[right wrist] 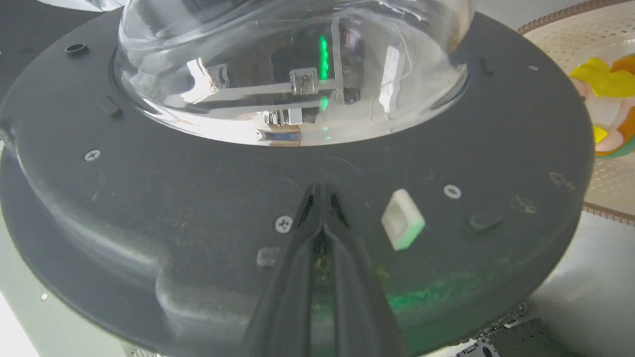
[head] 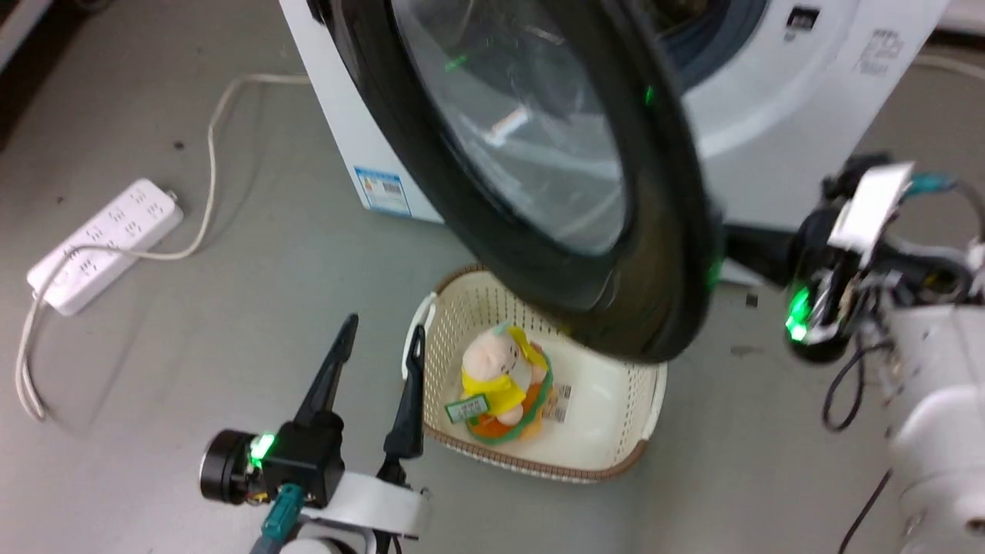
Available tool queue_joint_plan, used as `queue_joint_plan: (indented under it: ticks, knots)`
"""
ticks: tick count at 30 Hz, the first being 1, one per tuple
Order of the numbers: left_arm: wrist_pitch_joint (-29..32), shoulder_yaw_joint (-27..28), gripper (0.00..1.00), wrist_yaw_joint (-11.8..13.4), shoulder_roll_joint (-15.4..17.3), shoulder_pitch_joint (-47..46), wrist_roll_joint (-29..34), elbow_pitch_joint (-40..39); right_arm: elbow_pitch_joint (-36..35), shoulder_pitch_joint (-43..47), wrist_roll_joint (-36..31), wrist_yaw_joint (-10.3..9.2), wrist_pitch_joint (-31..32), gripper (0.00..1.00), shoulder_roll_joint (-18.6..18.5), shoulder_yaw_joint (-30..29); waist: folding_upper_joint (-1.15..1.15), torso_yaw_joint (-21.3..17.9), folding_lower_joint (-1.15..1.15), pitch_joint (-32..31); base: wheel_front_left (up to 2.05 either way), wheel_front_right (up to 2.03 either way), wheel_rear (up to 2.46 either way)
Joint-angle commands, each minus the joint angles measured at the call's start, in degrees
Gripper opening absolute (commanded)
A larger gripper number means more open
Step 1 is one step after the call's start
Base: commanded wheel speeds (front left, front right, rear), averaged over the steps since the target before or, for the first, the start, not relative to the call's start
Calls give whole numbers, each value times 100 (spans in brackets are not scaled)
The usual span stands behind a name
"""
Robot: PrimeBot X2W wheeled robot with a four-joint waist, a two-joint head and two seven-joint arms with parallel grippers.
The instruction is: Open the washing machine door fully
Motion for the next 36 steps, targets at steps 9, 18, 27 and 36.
queue_joint_plan:
  ticks: [9, 18, 27, 36]
  knots:
    - [-32, -81, 100, -164, 7, 507, 37, 147, -493, 1108, 995, 7, 634, 0, 263, 829, 0, 239, 1, -601, 0, 0, 0]
    - [-32, -233, 100, -193, 7, 585, -24, 207, -1029, 1675, 2740, 7, -211, 0, 265, 3153, 0, 458, 1, -659, 0, 0, 0]
    - [-32, -105, 100, -114, 7, 546, -94, 171, -1303, 1704, 2964, 7, -1363, 100, 195, 3857, 0, 468, 1, -757, 0, 0, 0]
    - [-32, 198, 100, -133, 7, 477, -168, 130, -3444, 2695, 935, 7, -4100, 100, -1069, 3727, 0, 54, 1, -1096, 0, 0, 0]
